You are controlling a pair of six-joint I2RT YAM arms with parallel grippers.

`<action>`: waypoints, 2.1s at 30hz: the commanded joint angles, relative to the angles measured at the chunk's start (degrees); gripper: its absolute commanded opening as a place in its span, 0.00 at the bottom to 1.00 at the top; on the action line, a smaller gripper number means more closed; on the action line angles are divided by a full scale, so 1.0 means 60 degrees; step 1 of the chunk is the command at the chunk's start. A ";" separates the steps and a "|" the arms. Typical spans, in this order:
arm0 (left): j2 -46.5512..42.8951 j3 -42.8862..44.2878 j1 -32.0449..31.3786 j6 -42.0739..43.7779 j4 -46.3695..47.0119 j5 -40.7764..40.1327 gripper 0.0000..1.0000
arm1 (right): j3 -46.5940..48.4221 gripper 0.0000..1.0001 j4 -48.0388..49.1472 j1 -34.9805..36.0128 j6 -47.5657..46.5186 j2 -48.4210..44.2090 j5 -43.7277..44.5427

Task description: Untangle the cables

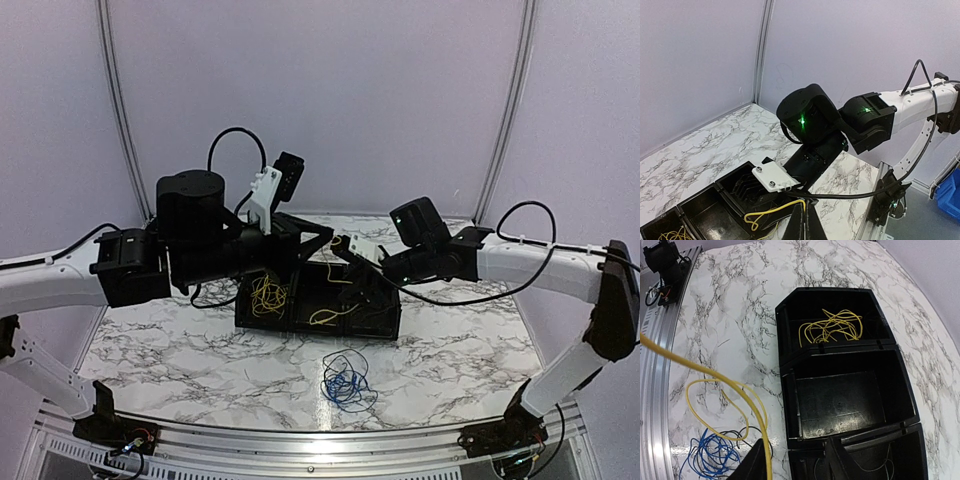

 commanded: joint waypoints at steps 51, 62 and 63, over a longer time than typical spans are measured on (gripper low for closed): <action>0.2233 -0.2021 0.1375 -0.4913 0.3454 0.1732 0.46 | 0.0795 0.00 -0.1386 -0.0581 -0.0728 -0.1635 -0.2155; 0.3799 -0.1169 0.1383 -0.5445 0.3457 0.2981 0.37 | 0.0706 0.00 -0.1381 -0.0571 -0.0807 -0.1750 -0.2166; 0.3887 -0.1166 0.1387 -0.5477 0.3454 0.2957 0.36 | 0.0707 0.00 -0.1396 -0.0573 -0.0810 -0.1772 -0.2171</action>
